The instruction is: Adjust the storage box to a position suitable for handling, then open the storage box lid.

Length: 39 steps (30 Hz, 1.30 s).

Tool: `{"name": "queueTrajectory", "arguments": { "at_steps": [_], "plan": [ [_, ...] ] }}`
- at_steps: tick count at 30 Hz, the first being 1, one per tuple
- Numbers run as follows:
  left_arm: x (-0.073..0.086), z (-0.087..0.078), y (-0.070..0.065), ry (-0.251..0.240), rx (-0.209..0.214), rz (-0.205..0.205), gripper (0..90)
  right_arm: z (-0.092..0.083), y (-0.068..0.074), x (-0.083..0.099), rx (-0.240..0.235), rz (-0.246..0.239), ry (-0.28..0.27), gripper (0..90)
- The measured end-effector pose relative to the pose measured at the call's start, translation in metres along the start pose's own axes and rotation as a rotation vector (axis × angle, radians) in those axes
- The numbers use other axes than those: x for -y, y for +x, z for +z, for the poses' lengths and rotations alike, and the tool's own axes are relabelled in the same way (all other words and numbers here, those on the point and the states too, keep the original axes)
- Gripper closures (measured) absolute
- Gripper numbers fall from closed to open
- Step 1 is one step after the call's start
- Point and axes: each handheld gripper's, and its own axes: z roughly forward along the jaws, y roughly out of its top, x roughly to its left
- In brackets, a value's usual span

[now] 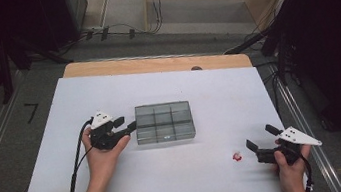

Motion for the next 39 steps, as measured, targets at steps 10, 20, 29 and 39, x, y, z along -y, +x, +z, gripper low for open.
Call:
{"name": "queueTrajectory", "arguments": {
  "at_steps": [10, 20, 29, 39],
  "plan": [
    [-0.003, -0.008, -0.003, -0.044, 0.097, -0.004, 0.0, -0.007, 0.002, -0.006, -0.013, -0.006, -0.015, 0.0],
    [-0.004, -0.01, -0.007, -0.043, 0.119, 0.025, 0.0, -0.011, 0.029, -0.035, -0.099, -0.052, -0.041, 0.0],
    [-0.004, -0.012, -0.008, -0.047, 0.133, 0.022, 0.0, -0.003, 0.055, -0.064, -0.146, -0.059, -0.024, 0.0],
    [-0.003, -0.011, -0.01, -0.039, 0.151, 0.034, 0.0, 0.01, 0.074, -0.082, -0.173, -0.061, -0.024, 0.0]
  ]
}}
